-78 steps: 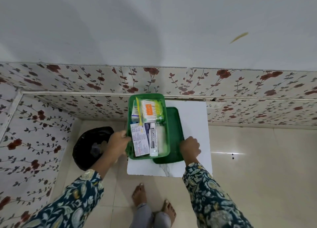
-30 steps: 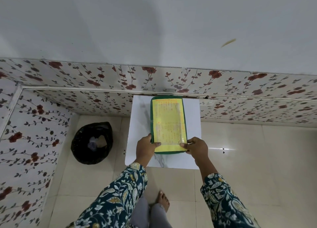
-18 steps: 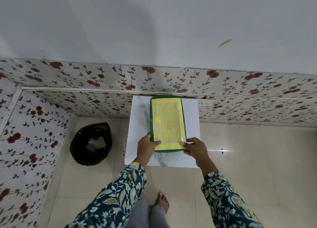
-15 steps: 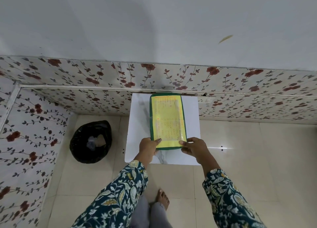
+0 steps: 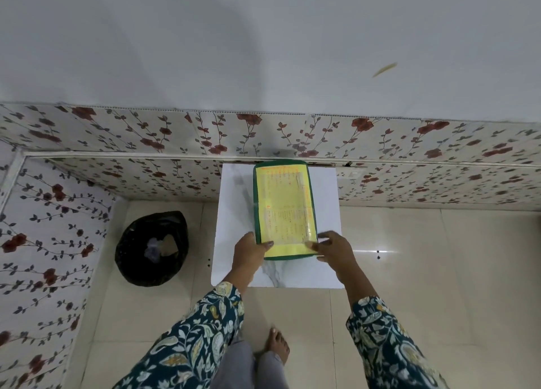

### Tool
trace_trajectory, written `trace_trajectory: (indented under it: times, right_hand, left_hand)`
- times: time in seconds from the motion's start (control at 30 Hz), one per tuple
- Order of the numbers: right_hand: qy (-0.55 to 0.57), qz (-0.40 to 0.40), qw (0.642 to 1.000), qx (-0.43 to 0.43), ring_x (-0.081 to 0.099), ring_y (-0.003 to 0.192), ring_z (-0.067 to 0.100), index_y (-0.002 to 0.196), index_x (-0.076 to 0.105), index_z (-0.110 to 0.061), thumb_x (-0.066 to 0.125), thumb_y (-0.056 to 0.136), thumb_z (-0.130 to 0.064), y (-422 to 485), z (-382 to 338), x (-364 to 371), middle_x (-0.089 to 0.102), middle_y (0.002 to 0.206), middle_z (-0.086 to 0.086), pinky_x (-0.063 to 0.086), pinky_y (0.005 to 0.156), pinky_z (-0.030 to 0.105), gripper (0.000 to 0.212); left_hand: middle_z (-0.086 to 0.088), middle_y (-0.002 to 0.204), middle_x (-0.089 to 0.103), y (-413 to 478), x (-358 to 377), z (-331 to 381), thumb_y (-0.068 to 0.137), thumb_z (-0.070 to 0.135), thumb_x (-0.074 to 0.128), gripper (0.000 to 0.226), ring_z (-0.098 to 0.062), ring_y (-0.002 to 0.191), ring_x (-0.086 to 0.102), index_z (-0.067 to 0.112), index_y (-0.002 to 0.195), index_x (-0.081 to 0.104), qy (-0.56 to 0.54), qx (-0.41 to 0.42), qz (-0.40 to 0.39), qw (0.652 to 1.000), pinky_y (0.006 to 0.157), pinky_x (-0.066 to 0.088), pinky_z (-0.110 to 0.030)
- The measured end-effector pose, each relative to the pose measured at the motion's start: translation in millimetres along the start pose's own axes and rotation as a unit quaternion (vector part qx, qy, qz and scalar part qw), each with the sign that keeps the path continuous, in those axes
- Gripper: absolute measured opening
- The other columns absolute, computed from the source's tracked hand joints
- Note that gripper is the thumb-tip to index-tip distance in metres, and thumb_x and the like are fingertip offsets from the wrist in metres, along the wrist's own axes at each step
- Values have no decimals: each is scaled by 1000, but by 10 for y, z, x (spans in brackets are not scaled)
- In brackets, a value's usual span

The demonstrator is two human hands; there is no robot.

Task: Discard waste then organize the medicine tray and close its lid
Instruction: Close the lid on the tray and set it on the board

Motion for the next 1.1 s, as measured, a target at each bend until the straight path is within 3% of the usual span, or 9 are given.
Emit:
trace_trajectory:
  times: [0.07, 0.13, 0.23, 0.43, 0.6, 0.73, 0.87, 0.93, 1.1]
  right_hand:
    - [-80, 47, 993, -71, 54, 115, 30, 132, 43, -8, 67, 83, -20, 52, -223, 46, 50, 133, 17, 47, 100, 44, 56]
    - [-177, 66, 968, -163, 35, 135, 29, 142, 30, -12, 57, 89, -19, 152, -493, 123, 33, 150, 10, 33, 110, 43, 60]
    - [-327, 43, 917, -224, 10, 146, 25, 147, 13, -14, 45, 95, -23, 375, -761, 253, 9, 159, 2, 20, 117, 43, 62]
    - [-467, 68, 858, -205, 17, 144, 27, 148, 1, -11, 31, 98, -27, 582, -853, 364, 0, 160, 5, 32, 112, 44, 59]
    - [-428, 43, 883, -187, 16, 144, 27, 147, -4, -14, 32, 98, -23, 621, -922, 397, -5, 160, 3, 32, 111, 46, 62]
    - [-307, -2, 936, -173, 27, 140, 36, 148, -1, -23, 54, 90, -21, 476, -823, 297, -8, 159, 7, 32, 111, 51, 79]
    - [-370, -35, 915, -159, 42, 130, 36, 147, 4, -26, 62, 83, -10, 222, -495, 334, -7, 159, 11, 48, 99, 44, 88]
    - [-360, -29, 917, -167, 43, 130, 33, 147, 5, -25, 61, 83, -7, 227, -490, 329, -7, 159, 9, 49, 96, 41, 87]
    - [-362, -31, 916, -168, 40, 134, 32, 148, 2, -23, 63, 83, -7, 313, -603, 277, -8, 159, 10, 47, 99, 40, 90]
  left_hand:
    - [-16, 156, 19, 90, -38, 214, 86, 21, 62, 73, -34, 143, 21, 4, 144, 20, 125, 84, 48, 987, 117, 25, -46]
    - [-10, 160, -3, 226, -94, 457, 88, 24, 59, 82, -30, 147, -2, 8, 148, 4, 258, 199, 77, 942, 120, 11, -45]
    - [-8, 159, -14, 513, -185, 654, 91, 27, 53, 82, -26, 147, -12, 9, 147, -4, 423, 259, 33, 868, 120, 7, -44]
    - [-10, 157, -19, 794, -251, 799, 91, 23, 54, 86, -23, 148, -6, 6, 146, -10, 466, 250, -27, 848, 122, 10, -38]
    - [-11, 157, -19, 844, -278, 914, 92, 23, 53, 85, -25, 148, 0, 5, 146, -10, 483, 244, -24, 840, 121, 14, -40]
    - [-6, 158, -19, 567, -242, 748, 91, 19, 54, 86, -23, 146, 16, 12, 147, -11, 368, 229, 0, 901, 110, 35, -39]
    - [-4, 158, -19, 260, -147, 294, 95, 15, 46, 78, -27, 116, 58, 20, 147, -11, 362, 209, -15, 908, 81, 53, -35]
    - [-5, 159, -17, 287, -122, 278, 96, 12, 44, 76, -26, 106, 63, 21, 147, -12, 364, 208, 6, 908, 76, 53, -30]
    - [-9, 159, -16, 351, -74, 362, 94, 6, 44, 78, -24, 107, 64, 21, 147, -12, 365, 213, 18, 906, 80, 53, -30]
Point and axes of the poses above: each hand's wrist, its own y-axis towards the middle knuckle, its own x-axis out of the palm, z = x × y, the point moved 1 cm from there along y, towards the middle knuckle
